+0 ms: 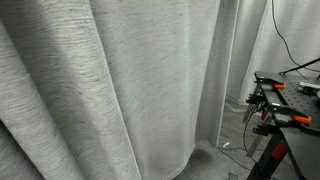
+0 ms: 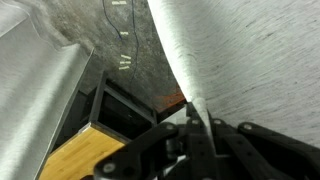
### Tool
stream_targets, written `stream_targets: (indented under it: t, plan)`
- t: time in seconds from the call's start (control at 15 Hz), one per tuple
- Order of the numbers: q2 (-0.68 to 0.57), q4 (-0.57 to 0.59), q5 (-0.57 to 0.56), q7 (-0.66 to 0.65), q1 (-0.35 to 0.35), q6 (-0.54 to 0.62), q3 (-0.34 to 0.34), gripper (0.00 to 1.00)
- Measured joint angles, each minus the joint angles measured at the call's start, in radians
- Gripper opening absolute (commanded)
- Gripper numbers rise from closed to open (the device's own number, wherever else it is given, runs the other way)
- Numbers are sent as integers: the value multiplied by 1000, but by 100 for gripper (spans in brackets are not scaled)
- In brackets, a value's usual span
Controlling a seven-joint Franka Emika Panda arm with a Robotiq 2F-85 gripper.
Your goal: Draw the curtain closed
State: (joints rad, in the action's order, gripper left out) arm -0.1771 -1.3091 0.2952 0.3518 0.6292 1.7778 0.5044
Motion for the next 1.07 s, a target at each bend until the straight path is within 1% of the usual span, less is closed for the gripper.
stream_targets:
  t: [0.4,0.67,1.07]
  plan:
    - [-70,99,73,-61,98,-51,-34,0]
    - [-111,161,109,-173,156,-104,-69,0]
    - [-174,266,177,-283,267,-191,-124,0]
